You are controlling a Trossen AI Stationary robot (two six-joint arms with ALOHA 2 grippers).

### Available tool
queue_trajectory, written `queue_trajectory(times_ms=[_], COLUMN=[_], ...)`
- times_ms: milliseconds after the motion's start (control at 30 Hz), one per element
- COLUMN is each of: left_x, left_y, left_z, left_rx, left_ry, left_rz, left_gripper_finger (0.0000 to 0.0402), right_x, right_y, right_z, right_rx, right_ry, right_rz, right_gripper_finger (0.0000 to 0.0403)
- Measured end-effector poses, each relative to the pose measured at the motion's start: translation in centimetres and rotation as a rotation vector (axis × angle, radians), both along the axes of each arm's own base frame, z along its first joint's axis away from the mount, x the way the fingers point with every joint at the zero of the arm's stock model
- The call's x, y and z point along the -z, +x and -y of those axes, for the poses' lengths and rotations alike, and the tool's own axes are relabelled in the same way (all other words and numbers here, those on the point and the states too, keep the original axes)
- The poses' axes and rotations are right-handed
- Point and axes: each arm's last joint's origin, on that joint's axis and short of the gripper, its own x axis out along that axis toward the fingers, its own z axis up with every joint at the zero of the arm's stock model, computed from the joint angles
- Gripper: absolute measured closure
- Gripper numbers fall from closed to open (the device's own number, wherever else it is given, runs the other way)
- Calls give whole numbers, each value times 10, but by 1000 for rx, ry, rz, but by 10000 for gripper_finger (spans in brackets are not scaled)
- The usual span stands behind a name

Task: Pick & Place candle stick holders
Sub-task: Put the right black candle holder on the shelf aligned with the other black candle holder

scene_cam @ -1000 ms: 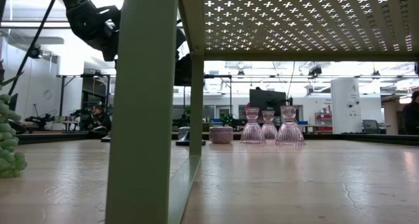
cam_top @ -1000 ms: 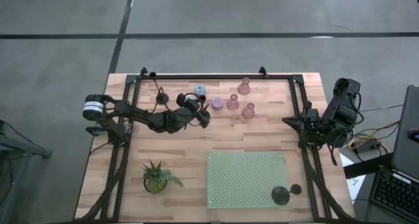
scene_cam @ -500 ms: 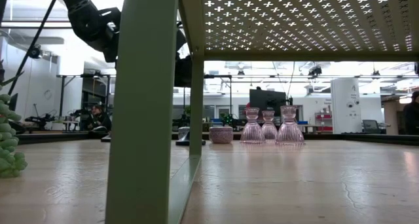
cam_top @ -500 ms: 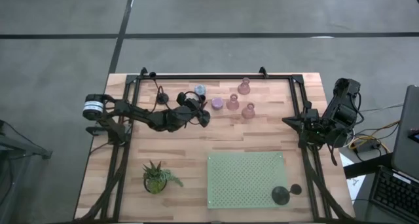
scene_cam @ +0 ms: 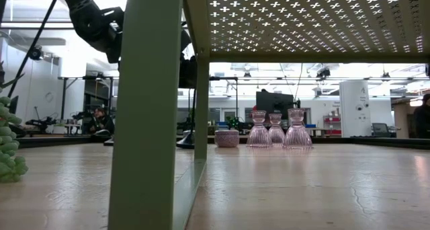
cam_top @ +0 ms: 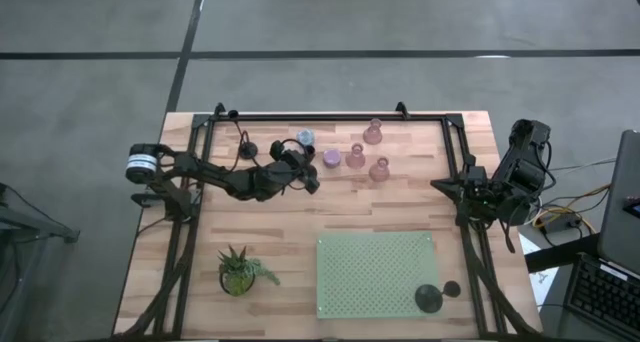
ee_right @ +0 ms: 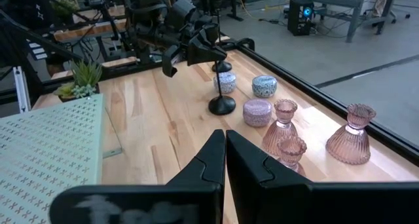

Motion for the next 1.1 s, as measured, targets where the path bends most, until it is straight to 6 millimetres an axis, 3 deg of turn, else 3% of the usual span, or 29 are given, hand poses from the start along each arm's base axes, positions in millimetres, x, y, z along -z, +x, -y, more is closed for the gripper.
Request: queue_trajectory(times_ms=[167,533,1100], left_x=[-18,-72,-149], left_y=[3,18,41], left_z=[2,17,42], left_rx=[85,212,443], left_ry=[2,83,55], left_rz=[62,149,249], left_gripper_finger=[388,387,388], right_x=[0,0,0], right_y=[0,0,0], right_z=[0,0,0], right_rx=[0,0,0], right_ry=[0,0,0], right_rz=[0,0,0], right_gripper_finger=[394,394,394])
